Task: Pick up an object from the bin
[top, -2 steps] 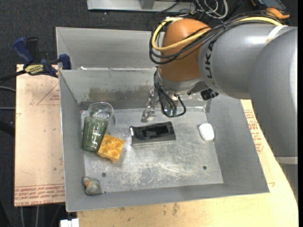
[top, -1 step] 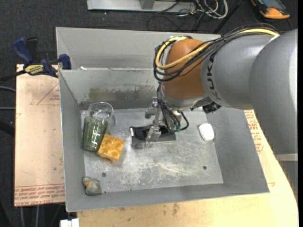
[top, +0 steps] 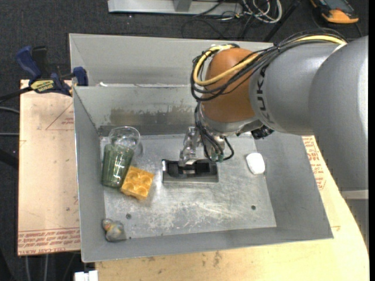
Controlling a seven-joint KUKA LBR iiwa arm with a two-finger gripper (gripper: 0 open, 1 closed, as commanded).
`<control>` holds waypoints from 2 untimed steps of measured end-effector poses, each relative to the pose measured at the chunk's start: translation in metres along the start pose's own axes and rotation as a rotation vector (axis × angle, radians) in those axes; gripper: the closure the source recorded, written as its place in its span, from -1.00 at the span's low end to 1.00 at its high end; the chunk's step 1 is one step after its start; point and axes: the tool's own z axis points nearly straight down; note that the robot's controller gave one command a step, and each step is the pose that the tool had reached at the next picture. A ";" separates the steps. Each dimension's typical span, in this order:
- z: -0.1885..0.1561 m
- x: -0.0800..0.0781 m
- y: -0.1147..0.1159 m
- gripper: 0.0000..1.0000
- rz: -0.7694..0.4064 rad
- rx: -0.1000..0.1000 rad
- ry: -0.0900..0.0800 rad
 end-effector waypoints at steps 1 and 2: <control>0.002 0.002 0.000 -1.00 0.000 0.002 0.008; 0.003 0.003 0.000 -1.00 0.000 0.002 0.012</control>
Offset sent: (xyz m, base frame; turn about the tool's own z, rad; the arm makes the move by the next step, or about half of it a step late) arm 0.0000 0.0000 0.0000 0.0000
